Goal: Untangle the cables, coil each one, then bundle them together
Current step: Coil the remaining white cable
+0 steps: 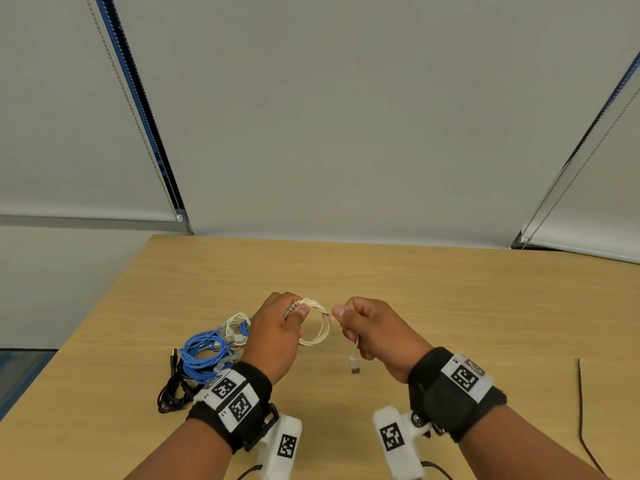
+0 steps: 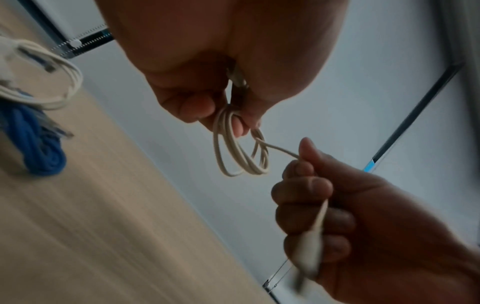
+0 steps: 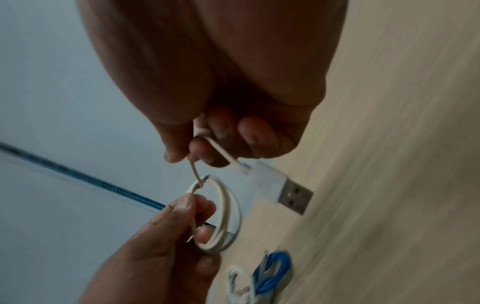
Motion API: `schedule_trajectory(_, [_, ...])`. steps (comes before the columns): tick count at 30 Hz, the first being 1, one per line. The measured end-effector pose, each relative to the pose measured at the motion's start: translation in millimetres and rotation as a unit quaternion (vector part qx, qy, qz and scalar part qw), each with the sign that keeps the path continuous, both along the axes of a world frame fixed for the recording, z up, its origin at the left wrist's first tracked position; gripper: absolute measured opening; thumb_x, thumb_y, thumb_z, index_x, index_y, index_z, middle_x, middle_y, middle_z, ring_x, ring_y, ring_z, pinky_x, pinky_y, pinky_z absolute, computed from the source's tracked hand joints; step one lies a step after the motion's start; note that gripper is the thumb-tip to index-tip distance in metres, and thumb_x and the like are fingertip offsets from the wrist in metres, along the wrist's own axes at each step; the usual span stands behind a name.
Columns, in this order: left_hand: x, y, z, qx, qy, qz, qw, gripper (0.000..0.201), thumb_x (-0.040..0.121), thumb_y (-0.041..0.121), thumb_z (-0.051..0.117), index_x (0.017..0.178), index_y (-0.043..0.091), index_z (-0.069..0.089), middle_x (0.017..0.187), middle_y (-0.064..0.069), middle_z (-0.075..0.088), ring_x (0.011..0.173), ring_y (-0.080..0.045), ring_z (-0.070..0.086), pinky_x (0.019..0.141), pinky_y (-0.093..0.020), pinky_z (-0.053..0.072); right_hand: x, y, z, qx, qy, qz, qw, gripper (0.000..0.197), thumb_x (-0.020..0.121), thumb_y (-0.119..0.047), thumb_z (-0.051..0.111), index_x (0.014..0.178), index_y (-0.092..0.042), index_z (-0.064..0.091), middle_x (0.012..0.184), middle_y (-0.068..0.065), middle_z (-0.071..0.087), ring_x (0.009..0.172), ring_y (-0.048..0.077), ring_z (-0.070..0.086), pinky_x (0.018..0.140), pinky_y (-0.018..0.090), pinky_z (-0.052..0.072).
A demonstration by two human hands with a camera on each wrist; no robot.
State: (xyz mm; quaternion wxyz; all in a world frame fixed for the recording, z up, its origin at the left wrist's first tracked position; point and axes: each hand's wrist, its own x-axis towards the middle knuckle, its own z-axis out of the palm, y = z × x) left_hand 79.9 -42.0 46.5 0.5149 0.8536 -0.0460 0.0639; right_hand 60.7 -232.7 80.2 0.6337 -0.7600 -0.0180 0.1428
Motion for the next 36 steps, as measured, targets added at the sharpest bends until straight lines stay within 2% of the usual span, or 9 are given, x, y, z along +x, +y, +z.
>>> schedule_trajectory(2, [-2, 2, 3, -0.103, 0.059, 0.017, 0.993, 0.024, 0.100, 0.019, 0.055, 0.081, 0.025, 0.068, 0.087, -0.002, 0.068, 0.062, -0.013, 0.061, 0.059, -0.029, 0.046, 2, -6, 3, -0.073, -0.031, 0.051, 0.996, 0.018, 0.096, -0.023, 0.067, 0.080, -0.016, 0.063, 0.069, -0.001, 0.058, 0.056, 0.013, 0.046, 0.054, 0.025, 0.041])
schedule_trajectory(5, [-7, 4, 12, -0.324, 0.149, -0.006, 0.934, 0.032, 0.102, 0.015, 0.053, 0.075, 0.021, 0.070, 0.090, -0.003, 0.065, 0.060, -0.009, 0.056, 0.050, -0.024, 0.043, 5, -12, 6, -0.125, -0.083, 0.063, 0.987, 0.004, 0.094, -0.014, 0.069, 0.090, -0.013, 0.069, 0.073, 0.002, 0.064, 0.062, 0.006, 0.054, 0.062, 0.026, 0.047])
schedule_trajectory(7, [-9, 3, 20, -0.418, 0.186, -0.033, 0.889, 0.030, 0.102, 0.015, 0.054, 0.077, 0.018, 0.070, 0.091, -0.004, 0.063, 0.061, -0.009, 0.056, 0.048, -0.022, 0.044, 7, -12, 9, -0.054, -0.108, 0.022, 0.992, 0.004, 0.094, -0.008, 0.067, 0.093, -0.010, 0.070, 0.081, 0.008, 0.070, 0.071, 0.009, 0.063, 0.066, 0.028, 0.054])
schedule_trajectory(9, [-11, 0, 28, -0.457, 0.210, -0.055, 0.863, 0.025, 0.100, 0.018, 0.056, 0.080, 0.018, 0.070, 0.089, -0.001, 0.064, 0.063, -0.010, 0.059, 0.047, -0.022, 0.047, 8, -10, 9, 0.055, -0.109, -0.031, 0.992, 0.008, 0.094, -0.001, 0.065, 0.092, -0.008, 0.070, 0.083, 0.008, 0.072, 0.077, 0.016, 0.068, 0.071, 0.030, 0.059])
schedule_trajectory(15, [-13, -5, 34, -0.443, 0.220, -0.123, 0.860, 0.013, 0.093, 0.028, 0.062, 0.088, 0.018, 0.069, 0.087, 0.000, 0.060, 0.070, -0.012, 0.063, 0.049, -0.024, 0.046, 10, -9, 11, 0.307, -0.033, -0.087, 0.947, 0.010, 0.086, -0.007, 0.070, 0.096, -0.005, 0.069, 0.089, 0.013, 0.071, 0.076, 0.020, 0.067, 0.069, 0.032, 0.060])
schedule_trajectory(21, [-9, -6, 40, -0.418, 0.217, -0.151, 0.869, 0.015, 0.095, 0.029, 0.059, 0.092, 0.015, 0.065, 0.085, -0.003, 0.061, 0.074, -0.014, 0.063, 0.052, -0.026, 0.049, 11, -4, 12, 0.404, -0.016, -0.117, 0.907, 0.016, 0.084, -0.005, 0.068, 0.100, -0.003, 0.065, 0.087, 0.014, 0.068, 0.074, 0.022, 0.068, 0.069, 0.034, 0.061])
schedule_trajectory(27, [-9, -11, 41, -0.323, 0.169, -0.123, 0.923, 0.027, 0.103, 0.023, 0.052, 0.081, 0.024, 0.068, 0.085, 0.002, 0.065, 0.076, -0.009, 0.062, 0.060, -0.028, 0.050, 9, -2, 7, 0.409, -0.043, -0.133, 0.902, 0.017, 0.084, -0.005, 0.068, 0.100, -0.006, 0.064, 0.087, 0.014, 0.066, 0.079, 0.024, 0.067, 0.074, 0.037, 0.061])
schedule_trajectory(32, [-11, -10, 39, -0.386, 0.171, -0.139, 0.896, 0.020, 0.098, 0.024, 0.056, 0.085, 0.021, 0.070, 0.089, -0.007, 0.070, 0.078, -0.015, 0.066, 0.067, -0.030, 0.051, 11, -1, 6, 0.346, -0.027, -0.158, 0.925, 0.013, 0.095, 0.002, 0.059, 0.099, -0.010, 0.060, 0.085, 0.010, 0.068, 0.076, 0.022, 0.067, 0.069, 0.036, 0.060])
schedule_trajectory(36, [-11, -11, 37, -0.408, 0.158, -0.130, 0.890, 0.016, 0.094, 0.027, 0.058, 0.087, 0.018, 0.070, 0.093, -0.013, 0.073, 0.083, -0.020, 0.070, 0.072, -0.033, 0.055, 5, 1, 8, 0.297, 0.009, -0.123, 0.947, 0.010, 0.100, -0.004, 0.056, 0.097, -0.009, 0.064, 0.094, 0.014, 0.072, 0.079, 0.024, 0.071, 0.067, 0.036, 0.060])
